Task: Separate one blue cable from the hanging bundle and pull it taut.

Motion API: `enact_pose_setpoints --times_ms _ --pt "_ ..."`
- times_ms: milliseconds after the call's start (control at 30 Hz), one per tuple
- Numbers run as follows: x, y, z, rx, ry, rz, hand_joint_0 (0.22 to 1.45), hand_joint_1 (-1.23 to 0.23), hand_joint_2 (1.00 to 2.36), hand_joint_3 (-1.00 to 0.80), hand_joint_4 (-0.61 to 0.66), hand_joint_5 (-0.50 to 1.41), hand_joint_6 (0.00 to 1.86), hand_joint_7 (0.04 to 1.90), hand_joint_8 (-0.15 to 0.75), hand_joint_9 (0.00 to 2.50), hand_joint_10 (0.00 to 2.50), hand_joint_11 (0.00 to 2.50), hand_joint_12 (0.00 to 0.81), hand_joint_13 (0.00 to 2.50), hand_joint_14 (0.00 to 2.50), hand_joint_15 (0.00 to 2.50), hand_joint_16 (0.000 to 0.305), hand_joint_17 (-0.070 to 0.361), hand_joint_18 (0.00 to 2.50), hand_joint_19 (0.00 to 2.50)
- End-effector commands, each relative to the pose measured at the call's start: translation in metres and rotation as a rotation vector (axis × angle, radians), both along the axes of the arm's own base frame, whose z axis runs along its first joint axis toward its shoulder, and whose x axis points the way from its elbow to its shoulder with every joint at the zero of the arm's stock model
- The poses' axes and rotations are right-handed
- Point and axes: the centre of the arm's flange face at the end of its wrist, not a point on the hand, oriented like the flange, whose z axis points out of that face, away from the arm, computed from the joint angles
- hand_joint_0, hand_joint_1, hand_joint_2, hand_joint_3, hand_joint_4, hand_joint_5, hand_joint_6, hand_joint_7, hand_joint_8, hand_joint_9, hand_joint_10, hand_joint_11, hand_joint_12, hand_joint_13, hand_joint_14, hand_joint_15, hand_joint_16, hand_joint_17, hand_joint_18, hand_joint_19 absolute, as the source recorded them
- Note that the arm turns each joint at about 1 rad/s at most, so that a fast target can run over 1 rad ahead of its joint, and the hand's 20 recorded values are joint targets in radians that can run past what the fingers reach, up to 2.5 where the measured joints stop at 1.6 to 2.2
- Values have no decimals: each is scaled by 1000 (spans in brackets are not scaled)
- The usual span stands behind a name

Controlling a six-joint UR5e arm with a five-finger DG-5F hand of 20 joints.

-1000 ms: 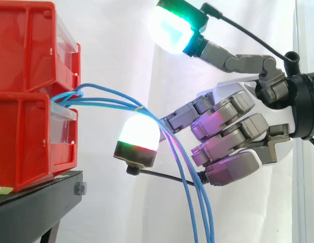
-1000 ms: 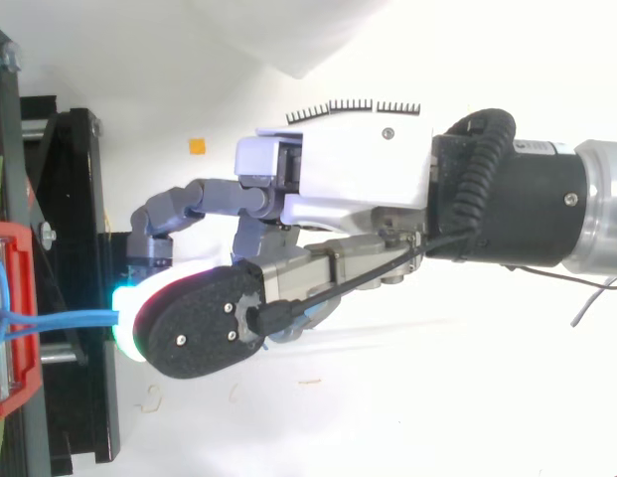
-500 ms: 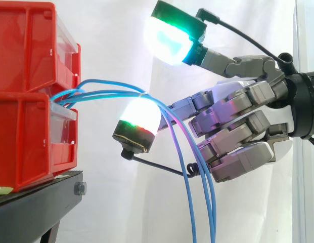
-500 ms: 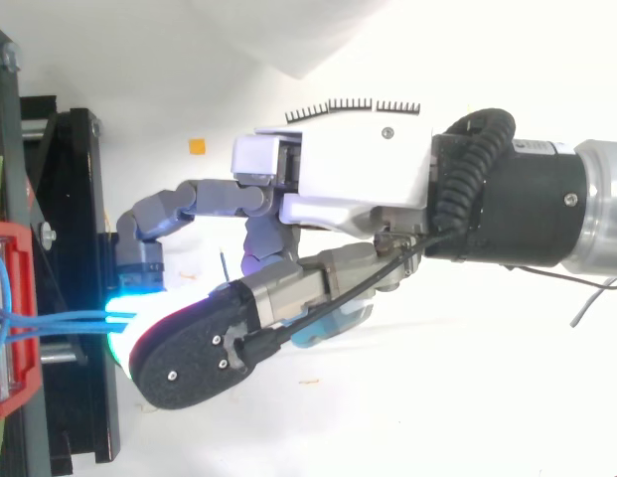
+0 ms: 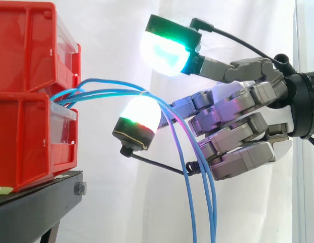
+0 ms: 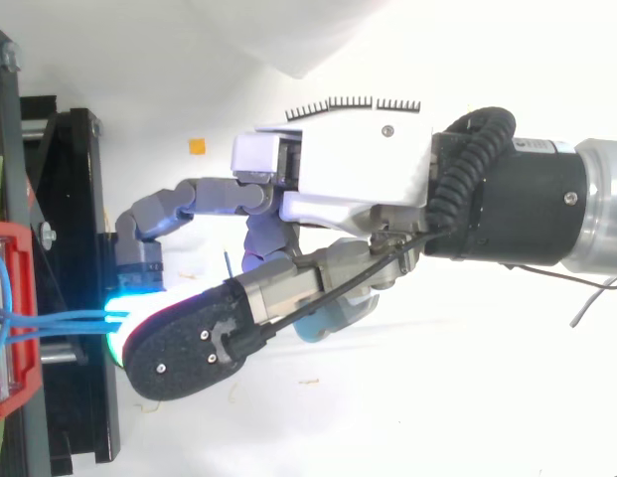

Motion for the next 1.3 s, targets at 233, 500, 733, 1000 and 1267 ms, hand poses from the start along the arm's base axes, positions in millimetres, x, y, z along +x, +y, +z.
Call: enact_pose_setpoints --times_ms 233,500,733,1000,1267 --pt "-1 0 -1 -10 7 0 667 -725 1000 -500 53 142 501 1297 191 2296 21 2298 295 1349 2032 1035 48 107 1600 1391" --pt "0 0 -1 -9 6 0 683 -733 1000 -500 37 142 502 1305 196 2303 19 2335 298 1361 2026 1045 49 110 1610 1389" --pt "-1 0 0 -9 6 0 415 -658 1000 -500 130 147 501 1342 253 2344 25 2245 383 1468 1950 995 72 163 1765 1266" --pt "-1 -3 0 -9 6 -3 509 -367 1000 -500 93 144 522 1291 182 2346 38 2071 348 1469 1612 1126 59 134 1597 1353" --pt "-1 -3 -1 -10 7 -3 751 -707 1000 -498 59 147 501 1322 172 2348 34 2188 326 1425 1693 1123 50 112 1535 1411"
